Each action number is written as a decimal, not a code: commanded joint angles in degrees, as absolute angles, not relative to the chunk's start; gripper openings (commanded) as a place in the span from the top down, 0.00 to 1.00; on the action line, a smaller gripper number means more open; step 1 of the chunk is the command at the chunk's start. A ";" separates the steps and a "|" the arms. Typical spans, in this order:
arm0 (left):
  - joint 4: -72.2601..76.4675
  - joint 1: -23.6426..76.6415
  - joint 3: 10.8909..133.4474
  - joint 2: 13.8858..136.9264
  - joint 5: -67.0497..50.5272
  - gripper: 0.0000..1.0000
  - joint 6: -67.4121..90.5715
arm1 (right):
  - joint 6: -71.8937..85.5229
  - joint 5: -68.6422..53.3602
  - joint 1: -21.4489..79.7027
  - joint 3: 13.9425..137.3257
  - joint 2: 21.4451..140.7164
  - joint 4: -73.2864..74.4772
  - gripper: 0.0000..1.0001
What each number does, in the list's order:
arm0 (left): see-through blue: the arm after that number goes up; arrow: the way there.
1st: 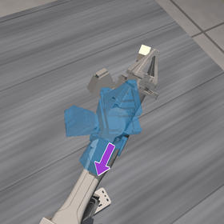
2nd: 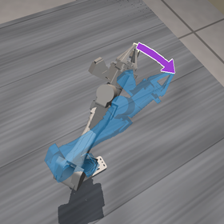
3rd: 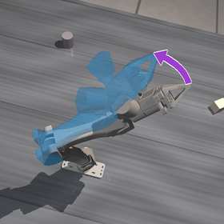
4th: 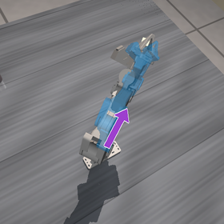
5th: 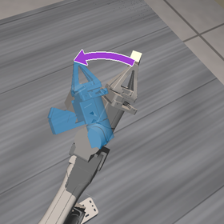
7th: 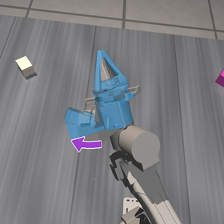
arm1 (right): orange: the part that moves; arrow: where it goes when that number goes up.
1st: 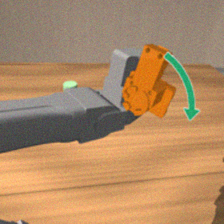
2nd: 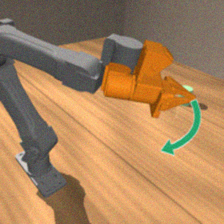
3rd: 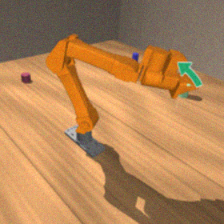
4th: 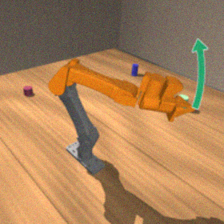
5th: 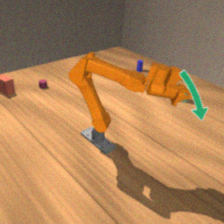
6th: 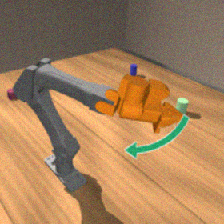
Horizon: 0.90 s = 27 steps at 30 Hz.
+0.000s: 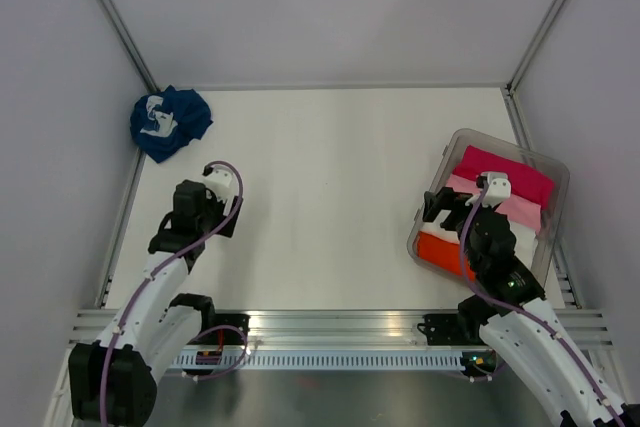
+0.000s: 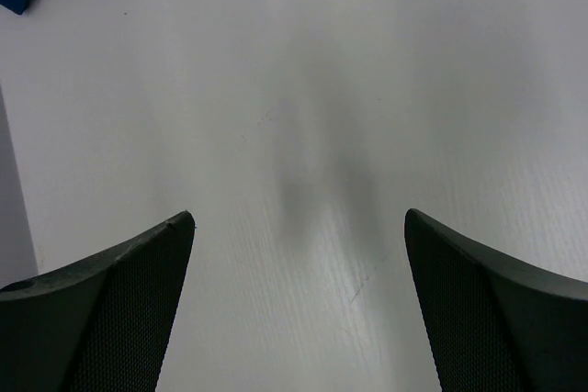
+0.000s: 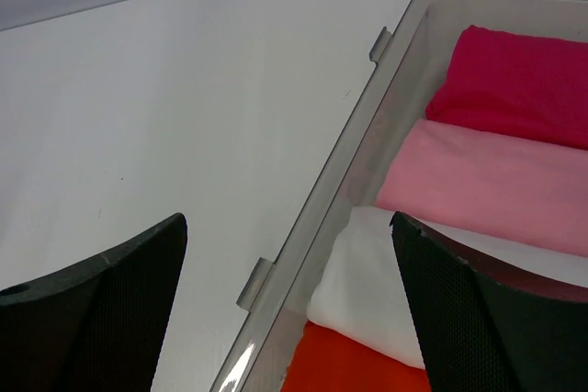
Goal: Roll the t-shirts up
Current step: Grab a tshirt with the left arm
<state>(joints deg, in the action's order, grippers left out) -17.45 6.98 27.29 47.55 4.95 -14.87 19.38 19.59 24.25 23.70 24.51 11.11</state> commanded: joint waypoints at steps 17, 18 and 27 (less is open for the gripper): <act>-18.63 -5.54 89.01 115.03 30.23 0.00 -29.88 | 16.52 11.34 24.17 35.86 34.37 12.31 0.02; -18.72 -5.80 92.77 117.05 30.32 0.00 -30.58 | 16.44 11.51 24.17 35.77 34.45 11.87 0.02; -18.37 -7.03 112.93 136.92 34.73 0.00 -32.96 | 16.35 11.86 24.17 35.33 35.68 11.07 0.02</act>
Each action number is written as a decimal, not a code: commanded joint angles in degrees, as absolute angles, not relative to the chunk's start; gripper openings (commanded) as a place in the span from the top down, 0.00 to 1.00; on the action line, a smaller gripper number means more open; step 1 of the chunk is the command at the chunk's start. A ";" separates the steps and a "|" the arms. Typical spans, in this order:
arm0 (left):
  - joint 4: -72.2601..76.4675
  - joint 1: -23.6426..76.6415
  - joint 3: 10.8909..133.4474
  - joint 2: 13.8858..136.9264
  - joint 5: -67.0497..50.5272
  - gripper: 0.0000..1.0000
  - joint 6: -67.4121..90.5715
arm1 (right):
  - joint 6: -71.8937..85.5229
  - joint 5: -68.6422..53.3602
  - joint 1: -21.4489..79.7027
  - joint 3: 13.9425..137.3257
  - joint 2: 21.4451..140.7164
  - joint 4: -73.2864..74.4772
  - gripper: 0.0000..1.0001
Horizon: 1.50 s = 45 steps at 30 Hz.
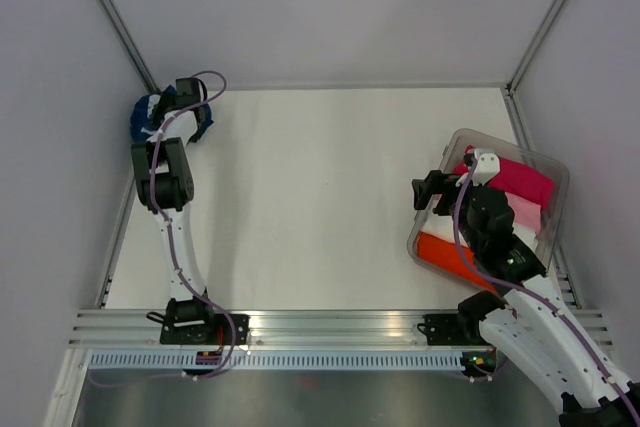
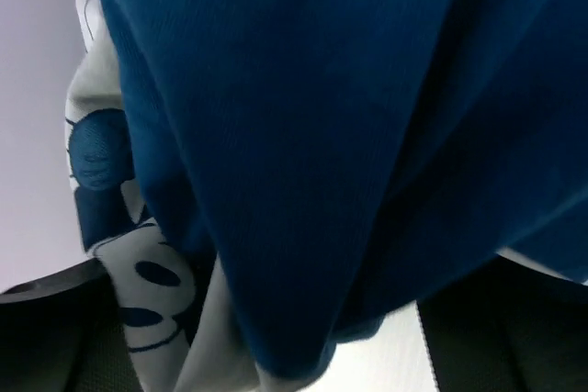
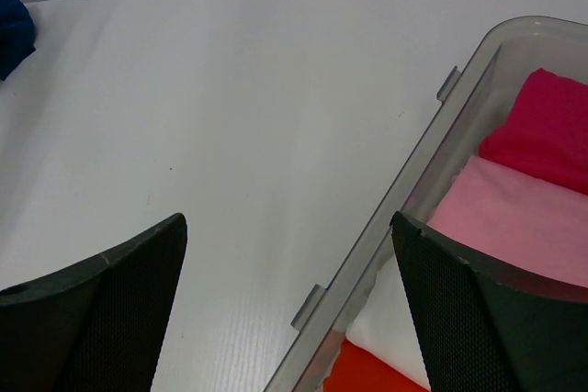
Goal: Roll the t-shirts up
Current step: Grab a tshirt with the left arm, then move the tshirt to the center of the board
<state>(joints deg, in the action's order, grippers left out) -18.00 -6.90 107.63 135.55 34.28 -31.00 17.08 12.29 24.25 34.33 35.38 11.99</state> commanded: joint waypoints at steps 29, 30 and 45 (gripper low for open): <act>-47.81 11.25 73.92 70.31 -17.40 0.98 -29.27 | 20.13 0.18 34.17 50.98 56.42 9.58 0.28; -47.81 11.25 73.31 70.40 -17.49 0.98 -29.01 | 20.04 0.26 34.97 50.98 57.03 9.49 0.30; -37.09 6.42 55.99 77.17 -15.65 0.69 -28.04 | 20.13 5.87 47.71 49.92 69.25 6.15 0.35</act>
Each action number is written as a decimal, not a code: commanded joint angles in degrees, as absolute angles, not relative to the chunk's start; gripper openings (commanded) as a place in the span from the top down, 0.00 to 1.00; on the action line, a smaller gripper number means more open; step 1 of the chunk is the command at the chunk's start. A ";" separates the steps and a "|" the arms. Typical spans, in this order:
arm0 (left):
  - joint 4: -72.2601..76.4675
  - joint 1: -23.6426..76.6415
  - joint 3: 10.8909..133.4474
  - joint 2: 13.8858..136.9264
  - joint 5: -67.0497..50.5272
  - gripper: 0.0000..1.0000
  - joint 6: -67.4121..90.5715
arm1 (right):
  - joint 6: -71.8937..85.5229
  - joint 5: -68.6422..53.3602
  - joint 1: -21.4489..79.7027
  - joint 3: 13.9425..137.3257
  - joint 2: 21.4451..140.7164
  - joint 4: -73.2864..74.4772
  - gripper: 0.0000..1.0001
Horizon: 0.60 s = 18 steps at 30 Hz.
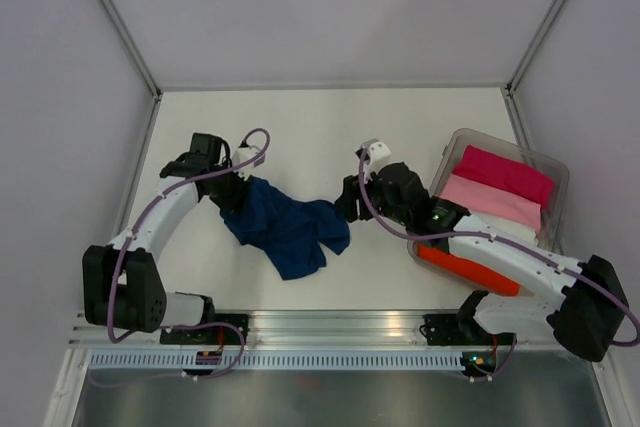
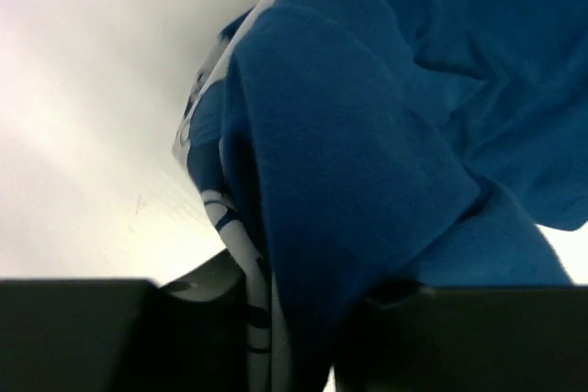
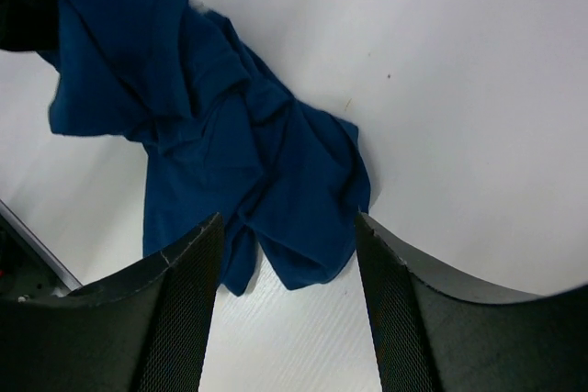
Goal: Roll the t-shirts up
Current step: Move the tshirt to the center of the board
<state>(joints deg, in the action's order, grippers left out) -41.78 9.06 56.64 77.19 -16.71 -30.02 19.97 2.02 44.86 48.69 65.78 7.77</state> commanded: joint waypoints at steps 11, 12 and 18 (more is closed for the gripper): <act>-35.60 -2.02 48.87 68.92 -10.55 0.03 -28.65 | 19.69 6.60 57.65 53.26 85.33 2.03 0.28; -35.68 -2.11 47.82 68.38 -10.37 0.03 -28.65 | 19.69 6.50 58.00 53.52 86.30 1.06 0.28; -36.21 -2.02 44.65 65.66 -12.12 0.03 -28.21 | 19.69 6.68 58.01 59.14 94.74 0.70 0.36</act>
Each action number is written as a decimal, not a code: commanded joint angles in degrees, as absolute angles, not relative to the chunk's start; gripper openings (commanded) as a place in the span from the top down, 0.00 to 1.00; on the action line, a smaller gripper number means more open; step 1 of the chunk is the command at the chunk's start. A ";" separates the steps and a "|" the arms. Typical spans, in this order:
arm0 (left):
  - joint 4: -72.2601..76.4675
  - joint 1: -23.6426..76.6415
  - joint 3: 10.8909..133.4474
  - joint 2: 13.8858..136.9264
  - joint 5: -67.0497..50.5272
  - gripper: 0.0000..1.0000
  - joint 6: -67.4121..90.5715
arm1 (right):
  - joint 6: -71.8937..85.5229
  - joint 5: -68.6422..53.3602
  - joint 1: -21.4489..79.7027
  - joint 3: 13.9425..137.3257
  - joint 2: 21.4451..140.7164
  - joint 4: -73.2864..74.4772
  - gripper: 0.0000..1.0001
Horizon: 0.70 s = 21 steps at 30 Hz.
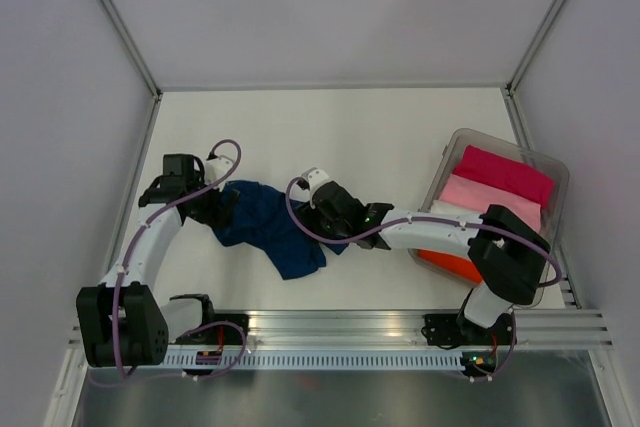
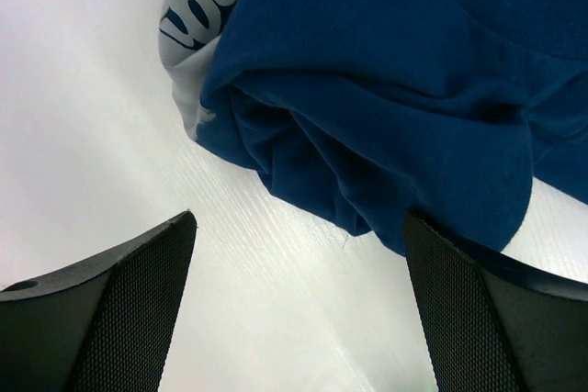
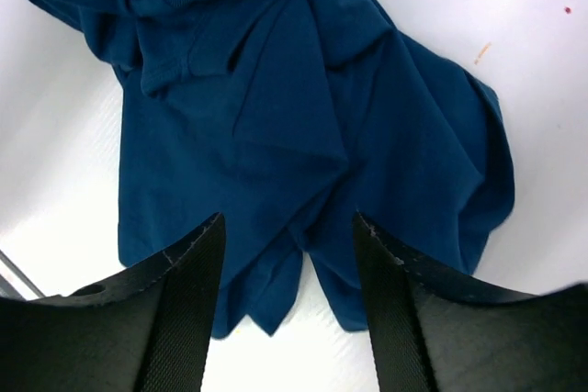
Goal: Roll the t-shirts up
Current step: Move the tshirt to the center of the board
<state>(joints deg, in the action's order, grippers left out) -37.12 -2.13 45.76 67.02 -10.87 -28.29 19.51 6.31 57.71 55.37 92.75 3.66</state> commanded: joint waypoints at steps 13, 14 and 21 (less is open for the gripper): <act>-31.38 2.99 40.87 66.97 -18.72 0.10 -27.87 | 32.31 2.12 58.09 58.62 95.27 -10.71 0.50; -31.03 3.16 41.04 67.84 -18.63 0.18 -27.43 | 33.74 1.41 58.10 58.36 95.45 -11.94 0.51; -29.71 3.16 42.54 65.14 -18.44 0.98 -24.52 | 43.94 1.32 60.02 59.93 100.01 -20.47 0.54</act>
